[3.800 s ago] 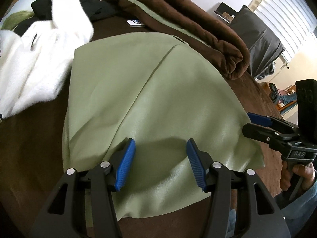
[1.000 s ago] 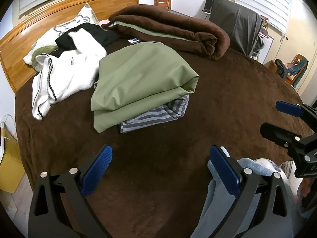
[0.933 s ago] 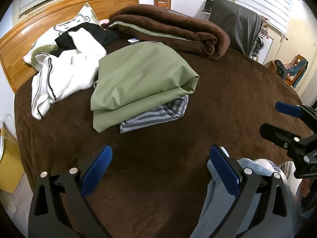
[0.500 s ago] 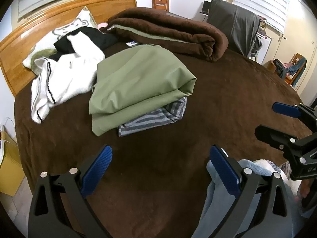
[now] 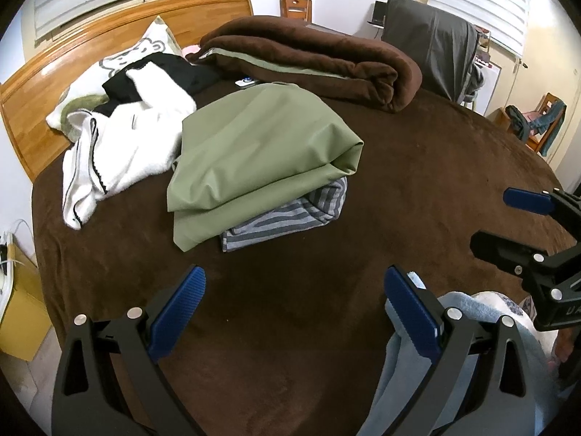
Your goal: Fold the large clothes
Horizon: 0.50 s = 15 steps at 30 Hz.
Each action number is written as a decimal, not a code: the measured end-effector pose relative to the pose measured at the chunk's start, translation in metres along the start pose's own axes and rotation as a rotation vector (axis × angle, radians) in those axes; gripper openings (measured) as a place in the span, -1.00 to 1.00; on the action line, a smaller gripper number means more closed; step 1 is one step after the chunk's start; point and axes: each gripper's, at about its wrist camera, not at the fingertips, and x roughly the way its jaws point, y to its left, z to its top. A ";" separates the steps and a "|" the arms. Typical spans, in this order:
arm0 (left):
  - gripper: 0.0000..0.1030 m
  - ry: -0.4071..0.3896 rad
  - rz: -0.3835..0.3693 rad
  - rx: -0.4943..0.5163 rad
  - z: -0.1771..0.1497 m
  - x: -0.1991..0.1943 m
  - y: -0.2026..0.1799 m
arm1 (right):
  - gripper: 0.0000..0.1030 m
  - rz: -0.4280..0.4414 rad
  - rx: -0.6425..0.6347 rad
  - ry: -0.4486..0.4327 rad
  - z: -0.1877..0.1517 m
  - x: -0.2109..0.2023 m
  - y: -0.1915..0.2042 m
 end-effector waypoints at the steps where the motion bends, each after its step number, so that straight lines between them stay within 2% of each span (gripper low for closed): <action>1: 0.87 0.004 -0.003 -0.001 0.000 0.001 0.001 | 0.88 -0.001 0.000 0.002 0.000 0.001 0.000; 6: 0.87 0.017 -0.027 -0.012 -0.002 0.004 0.002 | 0.88 -0.001 0.008 0.009 -0.002 0.003 -0.001; 15: 0.87 0.017 -0.018 -0.011 -0.004 0.005 0.002 | 0.89 0.000 0.014 0.011 -0.003 0.004 -0.002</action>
